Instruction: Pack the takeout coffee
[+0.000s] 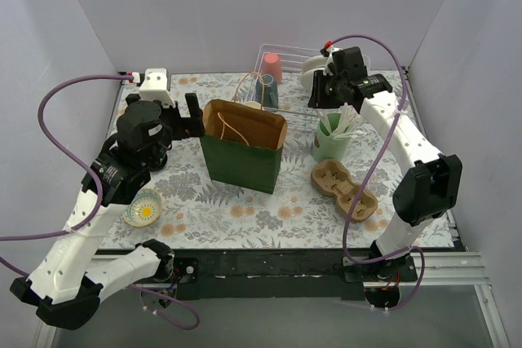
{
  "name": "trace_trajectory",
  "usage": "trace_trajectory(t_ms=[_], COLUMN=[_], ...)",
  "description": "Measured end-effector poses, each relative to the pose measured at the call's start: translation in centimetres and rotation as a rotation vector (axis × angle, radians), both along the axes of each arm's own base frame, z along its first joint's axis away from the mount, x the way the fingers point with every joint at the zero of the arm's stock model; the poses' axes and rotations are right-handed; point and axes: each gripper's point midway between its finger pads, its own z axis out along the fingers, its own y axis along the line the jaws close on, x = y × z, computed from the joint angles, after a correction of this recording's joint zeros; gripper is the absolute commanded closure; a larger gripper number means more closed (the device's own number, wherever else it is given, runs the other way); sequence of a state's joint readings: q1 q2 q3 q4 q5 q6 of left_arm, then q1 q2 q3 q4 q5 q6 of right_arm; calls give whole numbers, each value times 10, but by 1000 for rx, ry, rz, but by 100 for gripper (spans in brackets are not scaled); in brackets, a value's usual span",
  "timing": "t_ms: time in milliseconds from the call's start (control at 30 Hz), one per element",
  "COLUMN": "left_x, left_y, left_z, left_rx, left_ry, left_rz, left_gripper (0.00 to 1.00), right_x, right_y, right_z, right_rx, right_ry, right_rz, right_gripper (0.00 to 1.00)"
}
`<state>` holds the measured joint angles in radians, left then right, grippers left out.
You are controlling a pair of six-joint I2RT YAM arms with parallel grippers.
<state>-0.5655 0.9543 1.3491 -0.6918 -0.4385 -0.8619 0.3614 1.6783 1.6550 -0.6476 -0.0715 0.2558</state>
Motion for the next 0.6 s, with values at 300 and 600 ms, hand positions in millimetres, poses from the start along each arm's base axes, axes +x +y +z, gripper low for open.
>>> trace_trajectory(t_ms=[300,600], left_x=[1,1], left_y=[3,6], left_z=[-2,-2], left_rx=[17,30], left_ry=[6,2], left_rz=[13,29], left_gripper=[2,2], right_x=[2,2], right_y=[5,-1], right_z=[-19,-6], right_rx=[-37,-86], right_ry=[29,9], right_rz=[22,6], right_gripper=[90,99])
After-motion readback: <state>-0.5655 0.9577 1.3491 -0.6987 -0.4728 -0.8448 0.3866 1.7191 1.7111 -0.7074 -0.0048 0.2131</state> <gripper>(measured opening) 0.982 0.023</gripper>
